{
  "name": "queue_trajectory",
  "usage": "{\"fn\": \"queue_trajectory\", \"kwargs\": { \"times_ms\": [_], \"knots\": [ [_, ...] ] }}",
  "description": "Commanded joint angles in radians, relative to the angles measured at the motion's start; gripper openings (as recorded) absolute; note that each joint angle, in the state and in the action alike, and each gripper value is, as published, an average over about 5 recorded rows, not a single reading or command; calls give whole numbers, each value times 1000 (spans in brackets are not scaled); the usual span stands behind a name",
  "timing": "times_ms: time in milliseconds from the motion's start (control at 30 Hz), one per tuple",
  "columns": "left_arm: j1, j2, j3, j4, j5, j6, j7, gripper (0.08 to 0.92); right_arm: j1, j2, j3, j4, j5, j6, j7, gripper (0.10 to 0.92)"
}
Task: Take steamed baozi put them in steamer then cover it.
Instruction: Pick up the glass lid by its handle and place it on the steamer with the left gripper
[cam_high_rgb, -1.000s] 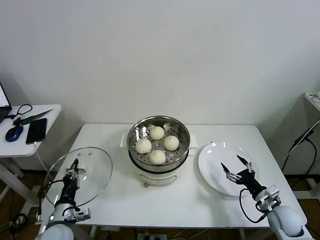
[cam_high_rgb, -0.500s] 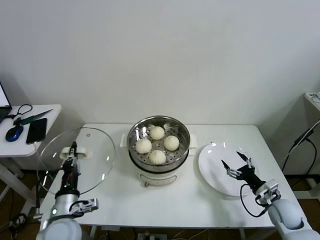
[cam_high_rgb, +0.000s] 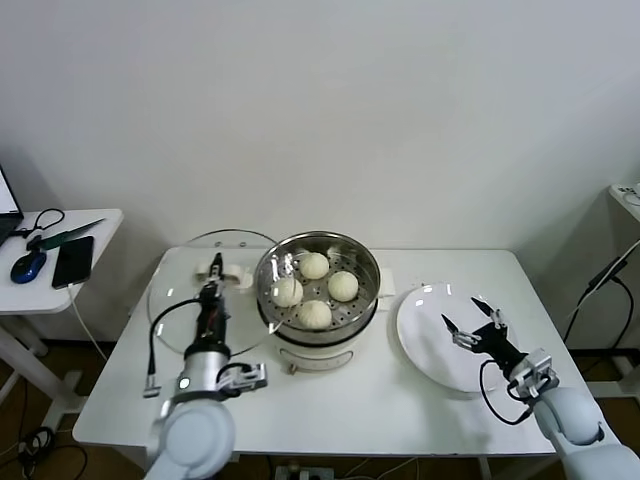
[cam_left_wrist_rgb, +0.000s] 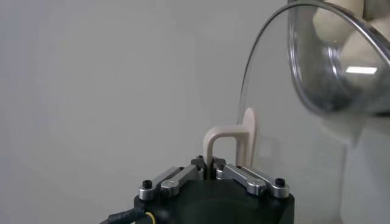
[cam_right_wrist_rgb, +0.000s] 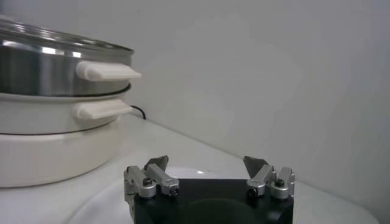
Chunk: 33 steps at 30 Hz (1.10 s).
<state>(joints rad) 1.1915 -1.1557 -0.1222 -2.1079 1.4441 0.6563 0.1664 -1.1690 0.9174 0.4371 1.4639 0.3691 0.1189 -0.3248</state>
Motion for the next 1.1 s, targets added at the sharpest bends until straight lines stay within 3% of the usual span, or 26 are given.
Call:
{"fn": "queue_trajectory", "kwargs": {
  "times_ms": [33,333,667,1100],
  "knots": [
    [-323,-149,345,156,80,128,181,150,14,-11,-12,-13,-1,-2,11,823],
    [-411,-266,389,316,80,129,178,150,-2,-2,14,-15,-9,2,15,823],
    [-395,-406,321,448,104,129,154,150,-23,11,39,-15,-21,8,15,823],
    [-403,-382,282,483,128,129,164,150,-32,15,55,-19,-29,15,10,823]
  ]
}}
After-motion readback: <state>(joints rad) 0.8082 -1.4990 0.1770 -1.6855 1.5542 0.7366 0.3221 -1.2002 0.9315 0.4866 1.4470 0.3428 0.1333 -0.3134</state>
